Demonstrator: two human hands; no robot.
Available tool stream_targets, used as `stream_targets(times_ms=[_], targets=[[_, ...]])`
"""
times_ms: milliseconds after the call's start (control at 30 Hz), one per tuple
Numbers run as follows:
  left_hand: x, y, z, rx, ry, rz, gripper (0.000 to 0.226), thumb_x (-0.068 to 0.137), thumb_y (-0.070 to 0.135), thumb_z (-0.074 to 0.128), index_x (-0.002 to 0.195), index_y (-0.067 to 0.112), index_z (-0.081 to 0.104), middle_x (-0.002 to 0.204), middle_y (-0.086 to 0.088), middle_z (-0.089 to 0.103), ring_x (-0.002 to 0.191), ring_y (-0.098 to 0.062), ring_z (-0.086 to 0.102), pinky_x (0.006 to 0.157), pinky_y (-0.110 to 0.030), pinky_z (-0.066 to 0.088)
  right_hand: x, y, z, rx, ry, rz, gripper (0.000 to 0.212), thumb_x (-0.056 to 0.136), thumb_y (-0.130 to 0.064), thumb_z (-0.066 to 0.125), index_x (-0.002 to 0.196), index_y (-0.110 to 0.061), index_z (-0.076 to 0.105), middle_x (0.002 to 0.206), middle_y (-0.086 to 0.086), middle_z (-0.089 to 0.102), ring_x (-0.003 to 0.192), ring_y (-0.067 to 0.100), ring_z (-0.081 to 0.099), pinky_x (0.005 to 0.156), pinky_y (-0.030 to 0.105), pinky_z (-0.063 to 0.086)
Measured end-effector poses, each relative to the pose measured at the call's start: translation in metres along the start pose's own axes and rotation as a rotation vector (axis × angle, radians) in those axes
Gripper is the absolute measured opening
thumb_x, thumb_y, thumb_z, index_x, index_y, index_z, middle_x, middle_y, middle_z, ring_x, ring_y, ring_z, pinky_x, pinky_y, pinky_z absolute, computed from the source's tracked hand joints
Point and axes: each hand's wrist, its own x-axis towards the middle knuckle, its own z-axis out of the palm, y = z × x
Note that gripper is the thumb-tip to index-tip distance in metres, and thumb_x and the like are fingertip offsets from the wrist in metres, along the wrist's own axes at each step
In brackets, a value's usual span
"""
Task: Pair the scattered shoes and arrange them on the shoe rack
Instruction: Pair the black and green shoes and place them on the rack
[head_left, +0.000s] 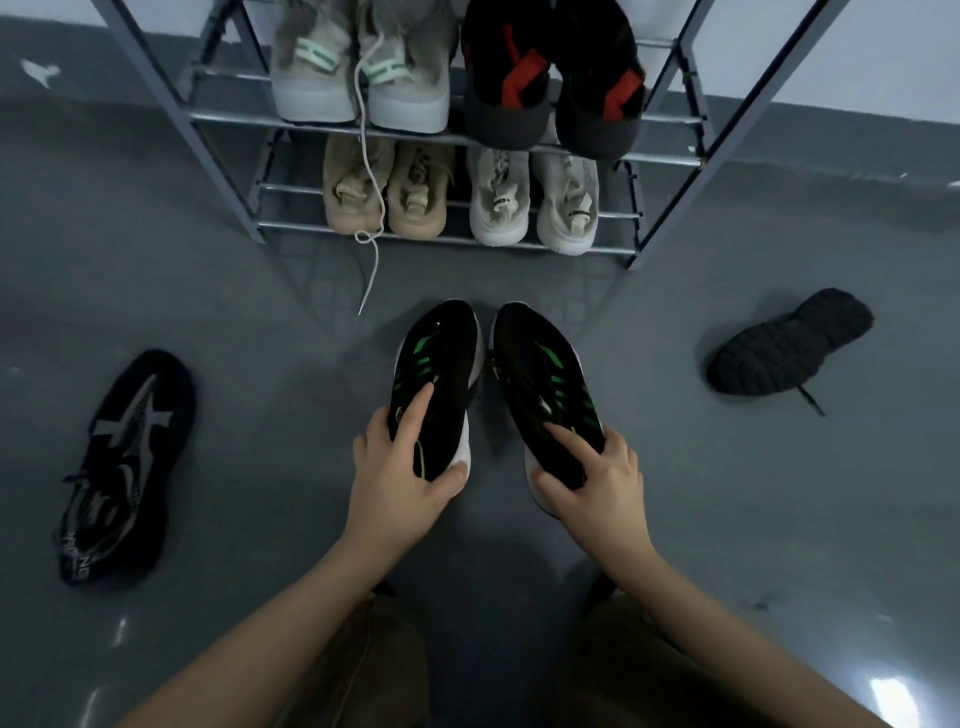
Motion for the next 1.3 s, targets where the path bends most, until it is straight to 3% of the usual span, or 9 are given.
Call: stream_targets(times_ms=[300, 500, 667, 833, 1100, 1300], targets=[[-0.025, 0.079, -0.052, 0.000, 0.154, 0.205, 0.063, 0.070, 0.049, 0.061, 0.130, 0.047, 0.041, 0.142, 0.003, 0.029, 0.114, -0.009, 0.022, 0.089, -0.031, 0.030, -0.017, -0.056, -0.093, 0.099, 0.176, -0.109, 0.048, 0.077, -0.038, 0.068, 0.123, -0.037, 0.058, 0.135, 0.012, 0.043, 0.117, 0.030, 0.042, 0.101, 0.047, 0.036], [-0.031, 0.149, -0.095, -0.065, 0.320, 0.325, 0.058, 0.067, 0.053, 0.056, 0.124, 0.040, 0.053, 0.140, 0.002, 0.034, 0.116, -0.009, 0.024, 0.087, -0.016, 0.024, -0.028, -0.101, -0.161, 0.200, 0.309, -0.208, 0.044, 0.077, -0.038, 0.066, 0.121, -0.038, 0.059, 0.138, 0.010, 0.039, 0.123, 0.029, 0.038, 0.104, 0.050, 0.035], [-0.019, 0.208, -0.139, -0.103, 0.431, 0.403, 0.051, 0.074, 0.034, 0.071, 0.123, 0.032, 0.057, 0.137, 0.002, 0.035, 0.120, -0.014, 0.028, 0.092, -0.026, 0.030, -0.022, -0.153, -0.210, 0.299, 0.401, -0.281, 0.042, 0.075, -0.042, 0.062, 0.117, -0.036, 0.060, 0.138, 0.008, 0.039, 0.123, 0.028, 0.037, 0.102, 0.052, 0.036], [0.006, 0.259, -0.185, -0.138, 0.540, 0.465, 0.049, 0.073, 0.037, 0.069, 0.121, 0.034, 0.058, 0.138, -0.002, 0.036, 0.126, -0.019, 0.030, 0.096, -0.027, 0.033, -0.003, -0.212, -0.254, 0.347, 0.491, -0.365, 0.042, 0.076, -0.042, 0.062, 0.117, -0.038, 0.059, 0.129, 0.008, 0.043, 0.119, 0.029, 0.040, 0.101, 0.051, 0.037], [0.089, 0.293, -0.259, -0.094, 0.609, 0.441, 0.049, 0.071, 0.035, 0.068, 0.119, 0.035, 0.057, 0.131, -0.004, 0.040, 0.121, -0.023, 0.033, 0.089, -0.027, 0.032, 0.071, -0.297, -0.280, 0.370, 0.476, -0.392, 0.044, 0.074, -0.044, 0.063, 0.118, -0.040, 0.058, 0.121, 0.006, 0.044, 0.115, 0.031, 0.044, 0.101, 0.049, 0.038], [0.154, 0.287, -0.292, -0.002, 0.597, 0.424, 0.049, 0.073, 0.032, 0.069, 0.120, 0.032, 0.057, 0.137, -0.006, 0.036, 0.124, -0.027, 0.028, 0.096, -0.033, 0.034, 0.135, -0.345, -0.266, 0.332, 0.491, -0.383, 0.046, 0.072, -0.045, 0.062, 0.117, -0.039, 0.057, 0.118, 0.007, 0.047, 0.110, 0.033, 0.047, 0.100, 0.050, 0.037]])
